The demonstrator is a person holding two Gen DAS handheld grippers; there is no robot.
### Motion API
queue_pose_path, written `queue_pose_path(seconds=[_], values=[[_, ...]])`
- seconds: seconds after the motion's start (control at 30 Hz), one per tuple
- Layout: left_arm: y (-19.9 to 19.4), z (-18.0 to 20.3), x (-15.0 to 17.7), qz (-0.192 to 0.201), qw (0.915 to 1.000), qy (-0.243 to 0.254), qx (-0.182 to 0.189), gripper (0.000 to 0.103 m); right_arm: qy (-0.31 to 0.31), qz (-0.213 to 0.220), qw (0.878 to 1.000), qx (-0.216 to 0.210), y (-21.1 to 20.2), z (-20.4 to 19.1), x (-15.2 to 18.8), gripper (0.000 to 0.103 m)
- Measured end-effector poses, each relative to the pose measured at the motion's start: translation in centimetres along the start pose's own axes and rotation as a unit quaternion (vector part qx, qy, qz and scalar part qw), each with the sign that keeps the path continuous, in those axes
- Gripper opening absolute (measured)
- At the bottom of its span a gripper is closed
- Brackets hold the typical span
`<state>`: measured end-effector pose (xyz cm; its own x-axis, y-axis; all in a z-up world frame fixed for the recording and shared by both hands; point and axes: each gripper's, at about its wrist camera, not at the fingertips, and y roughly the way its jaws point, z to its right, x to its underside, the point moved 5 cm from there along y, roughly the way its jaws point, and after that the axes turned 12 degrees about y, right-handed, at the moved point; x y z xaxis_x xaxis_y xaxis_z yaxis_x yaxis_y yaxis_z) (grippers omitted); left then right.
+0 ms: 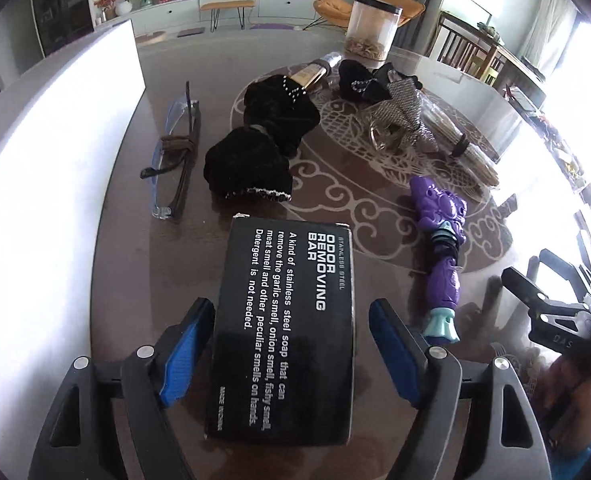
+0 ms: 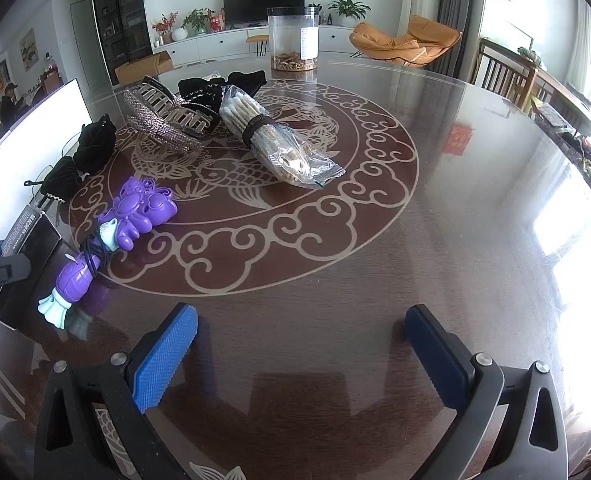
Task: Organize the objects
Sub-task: 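Close the left gripper on the black Odor Removing Bar box, then close the right gripper on the purple toy figure while the left holds the black box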
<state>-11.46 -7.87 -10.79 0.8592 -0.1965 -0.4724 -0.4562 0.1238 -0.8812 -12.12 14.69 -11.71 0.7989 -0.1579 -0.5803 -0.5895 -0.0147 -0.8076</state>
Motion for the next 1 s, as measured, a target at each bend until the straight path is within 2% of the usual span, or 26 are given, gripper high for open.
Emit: queue_pose_path(seconds=[0.07, 0.3, 0.37, 0.5, 1.0], values=[[0.3, -0.3, 0.1, 0.004, 0.9999, -0.003, -0.011, 0.079, 0.000, 0.000, 1.000, 0.000, 0.0, 0.0, 0.0, 0.103], [0.8, 0.5, 0.4, 0.010, 0.9980, 0.036, -0.052, 0.078, 0.000, 0.000, 1.000, 0.000, 0.0, 0.0, 0.0, 0.103], [0.7, 0.6, 0.4, 0.016, 0.9979, 0.035, -0.052, 0.078, 0.000, 0.000, 1.000, 0.000, 0.0, 0.0, 0.0, 0.103], [0.3, 1.1, 0.4, 0.026, 0.9974, 0.050, -0.045, 0.058, 0.000, 0.000, 1.000, 0.000, 0.0, 0.0, 0.0, 0.103], [-0.1, 1.8, 1.2, 0.034, 0.9968, 0.054, -0.048, 0.058, 0.000, 0.000, 1.000, 0.000, 0.0, 0.0, 0.0, 0.103]])
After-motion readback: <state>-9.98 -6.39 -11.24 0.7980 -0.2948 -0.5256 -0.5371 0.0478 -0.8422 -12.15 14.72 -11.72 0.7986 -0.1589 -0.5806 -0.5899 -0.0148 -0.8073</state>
